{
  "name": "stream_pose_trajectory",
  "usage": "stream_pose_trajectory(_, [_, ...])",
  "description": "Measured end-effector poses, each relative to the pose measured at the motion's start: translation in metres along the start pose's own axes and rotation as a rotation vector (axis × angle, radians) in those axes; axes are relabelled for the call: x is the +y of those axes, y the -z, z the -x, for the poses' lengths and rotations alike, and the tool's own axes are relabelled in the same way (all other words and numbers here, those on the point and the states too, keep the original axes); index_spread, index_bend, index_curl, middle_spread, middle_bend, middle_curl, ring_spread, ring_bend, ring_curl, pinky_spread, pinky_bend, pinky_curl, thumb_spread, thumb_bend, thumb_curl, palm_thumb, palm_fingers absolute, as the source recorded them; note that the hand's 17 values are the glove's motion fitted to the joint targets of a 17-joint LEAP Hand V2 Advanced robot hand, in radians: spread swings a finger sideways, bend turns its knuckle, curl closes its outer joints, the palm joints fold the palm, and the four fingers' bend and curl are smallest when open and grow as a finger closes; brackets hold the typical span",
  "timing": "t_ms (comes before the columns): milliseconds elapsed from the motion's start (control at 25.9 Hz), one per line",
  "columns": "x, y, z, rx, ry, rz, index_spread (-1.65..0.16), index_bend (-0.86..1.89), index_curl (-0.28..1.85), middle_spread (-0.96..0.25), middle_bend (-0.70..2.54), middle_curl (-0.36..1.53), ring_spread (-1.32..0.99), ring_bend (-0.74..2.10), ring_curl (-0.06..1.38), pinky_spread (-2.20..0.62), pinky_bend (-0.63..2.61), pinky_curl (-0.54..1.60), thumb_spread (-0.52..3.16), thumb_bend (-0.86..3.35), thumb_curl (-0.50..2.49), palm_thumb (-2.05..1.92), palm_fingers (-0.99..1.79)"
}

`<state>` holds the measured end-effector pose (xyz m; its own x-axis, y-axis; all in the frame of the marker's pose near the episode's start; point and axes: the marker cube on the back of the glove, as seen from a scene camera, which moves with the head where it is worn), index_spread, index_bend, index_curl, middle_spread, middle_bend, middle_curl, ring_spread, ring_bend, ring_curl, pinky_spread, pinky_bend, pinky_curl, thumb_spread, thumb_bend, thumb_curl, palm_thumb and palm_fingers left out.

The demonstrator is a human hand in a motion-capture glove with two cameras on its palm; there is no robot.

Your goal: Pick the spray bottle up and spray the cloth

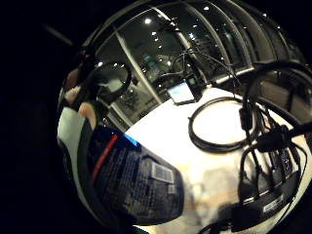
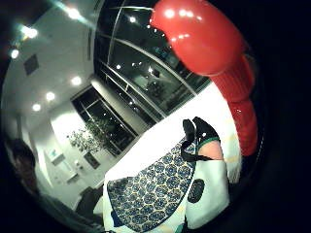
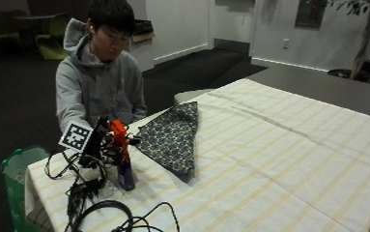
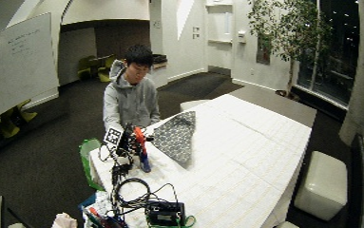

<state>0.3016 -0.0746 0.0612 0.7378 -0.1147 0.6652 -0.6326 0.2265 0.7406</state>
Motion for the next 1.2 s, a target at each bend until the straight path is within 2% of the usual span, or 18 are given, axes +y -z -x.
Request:
stream_pose_trajectory(270, [0.001, 0.0, -0.003, 0.038, -0.043, -0.023, -0.23, 0.08, 0.15, -0.06, 0.3, 0.37, -0.12, 0.69, 0.36, -0.05, 0.7, 0.37, 0.79, 0.0, 0.43, 1.03, 0.89])
stream_pose_trajectory(541, [0.0, -0.002, -0.001, 0.052, -0.015, -0.021, -0.21, 0.14, 0.2, -0.1, 0.47, 0.43, -0.13, 0.6, 0.35, -0.05, 0.51, 0.33, 0.72, 0.01, 0.48, 1.12, 1.12])
stream_pose_trajectory(773, [-0.002, -0.005, 0.005, 0.062, 0.002, 0.0, -0.2, 0.12, 0.22, -0.13, 0.5, 0.45, -0.14, 0.63, 0.37, -0.05, 0.44, 0.32, 0.65, -0.01, 0.51, 1.14, 1.16])
stream_pose_trajectory(1005, [-0.005, 0.001, 0.039, 0.053, 0.077, 0.108, -0.2, 0.11, 0.24, -0.14, 0.51, 0.46, -0.14, 0.63, 0.39, -0.07, 0.42, 0.33, 0.59, -0.02, 0.54, 1.14, 1.18])
stream_pose_trajectory(1198, [-0.013, 0.014, 0.104, 0.053, 0.201, 0.321, -0.2, 0.12, 0.25, -0.15, 0.51, 0.47, -0.14, 0.63, 0.39, -0.08, 0.41, 0.33, 0.55, -0.03, 0.56, 1.14, 1.19])
